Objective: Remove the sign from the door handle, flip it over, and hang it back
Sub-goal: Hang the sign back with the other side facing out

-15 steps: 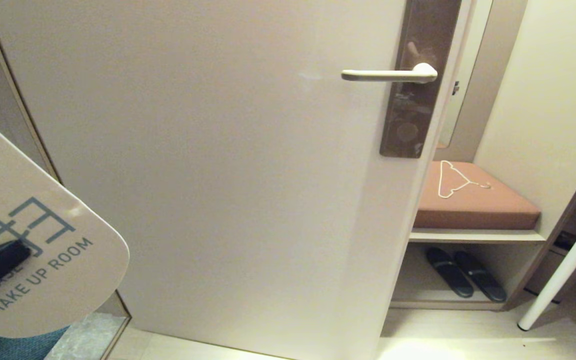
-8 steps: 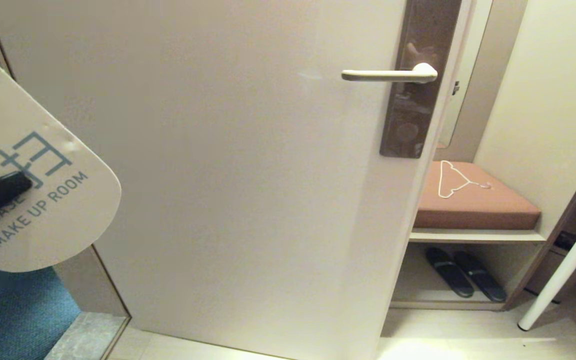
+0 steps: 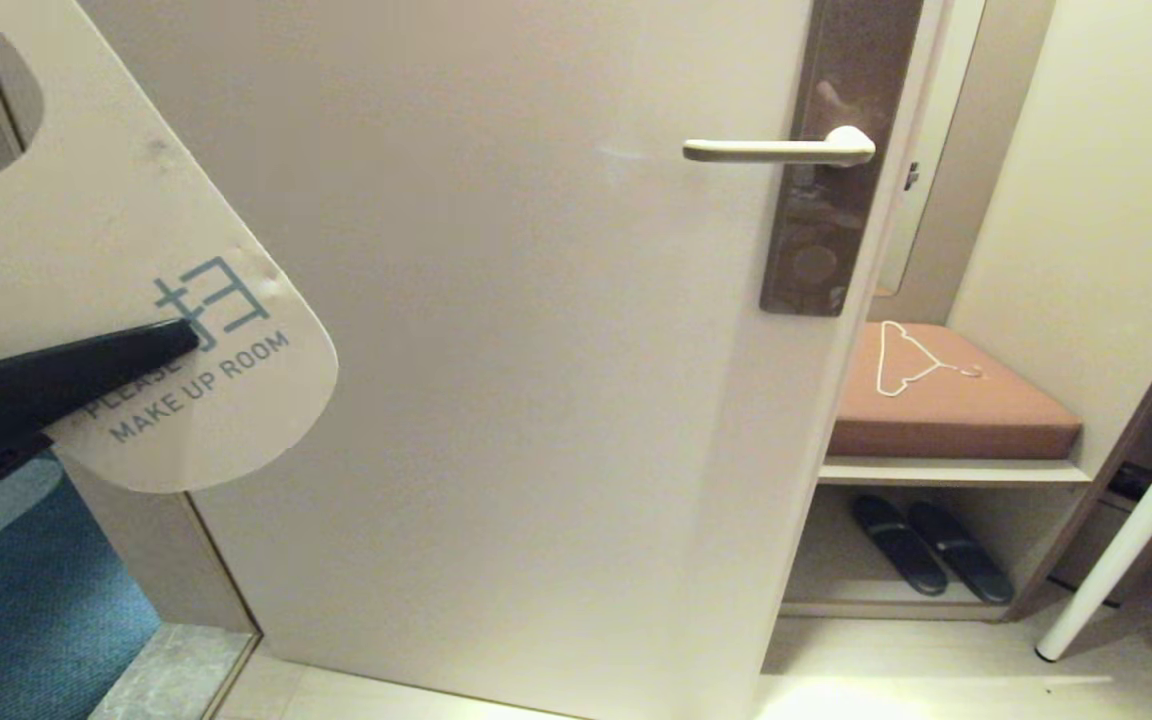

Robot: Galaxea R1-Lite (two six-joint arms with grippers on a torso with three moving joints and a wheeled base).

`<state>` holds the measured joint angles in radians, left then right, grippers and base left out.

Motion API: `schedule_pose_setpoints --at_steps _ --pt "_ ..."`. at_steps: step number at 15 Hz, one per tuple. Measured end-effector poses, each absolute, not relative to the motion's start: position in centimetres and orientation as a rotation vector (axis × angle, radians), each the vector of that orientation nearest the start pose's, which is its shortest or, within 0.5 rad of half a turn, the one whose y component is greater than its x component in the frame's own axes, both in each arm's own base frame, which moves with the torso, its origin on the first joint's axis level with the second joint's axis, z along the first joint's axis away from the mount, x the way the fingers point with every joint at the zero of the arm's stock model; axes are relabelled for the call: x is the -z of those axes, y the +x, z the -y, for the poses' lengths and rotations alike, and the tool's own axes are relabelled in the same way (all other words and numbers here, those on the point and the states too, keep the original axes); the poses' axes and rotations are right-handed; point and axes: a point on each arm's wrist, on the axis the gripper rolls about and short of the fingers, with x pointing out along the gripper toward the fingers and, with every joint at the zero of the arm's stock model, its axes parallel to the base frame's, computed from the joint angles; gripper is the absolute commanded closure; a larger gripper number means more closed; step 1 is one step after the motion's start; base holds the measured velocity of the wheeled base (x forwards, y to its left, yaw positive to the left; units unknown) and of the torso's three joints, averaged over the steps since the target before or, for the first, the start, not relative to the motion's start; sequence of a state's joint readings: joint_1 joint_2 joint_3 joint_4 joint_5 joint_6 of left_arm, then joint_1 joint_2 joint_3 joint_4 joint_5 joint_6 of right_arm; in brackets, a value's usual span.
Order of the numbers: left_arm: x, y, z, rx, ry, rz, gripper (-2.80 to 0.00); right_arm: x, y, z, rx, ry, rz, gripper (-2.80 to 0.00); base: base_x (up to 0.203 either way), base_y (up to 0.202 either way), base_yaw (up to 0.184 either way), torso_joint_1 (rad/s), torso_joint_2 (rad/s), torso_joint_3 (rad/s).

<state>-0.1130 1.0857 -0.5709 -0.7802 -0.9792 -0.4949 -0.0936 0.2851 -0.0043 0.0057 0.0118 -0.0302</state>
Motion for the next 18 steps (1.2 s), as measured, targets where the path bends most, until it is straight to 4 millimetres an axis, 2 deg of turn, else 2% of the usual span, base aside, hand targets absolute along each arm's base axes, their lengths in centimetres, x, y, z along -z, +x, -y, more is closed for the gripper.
schedule_pose_setpoints --at_steps 8,11,14,18 --pt "-27.5 21.9 5.0 1.165 -0.265 -0.058 0.0 -7.9 -0.1 0.0 0.071 -0.016 -0.288 0.0 0.0 0.0 0.0 0.0 0.0 0.0" --pt "-26.9 23.3 6.2 1.151 -0.248 -0.063 0.0 -8.0 -0.4 0.0 0.028 -0.023 -0.251 0.0 0.0 0.0 0.0 0.0 0.0 0.0" --pt "-26.7 24.2 7.3 1.153 -0.225 -0.074 0.0 -7.8 -1.5 -0.1 -0.002 -0.024 -0.105 0.0 0.0 0.0 0.0 0.0 0.0 0.0" --pt "-27.0 24.7 7.5 1.157 -0.223 -0.069 0.0 -7.6 -2.2 0.0 -0.015 -0.026 -0.034 0.0 0.0 0.0 0.0 0.0 0.0 0.0"
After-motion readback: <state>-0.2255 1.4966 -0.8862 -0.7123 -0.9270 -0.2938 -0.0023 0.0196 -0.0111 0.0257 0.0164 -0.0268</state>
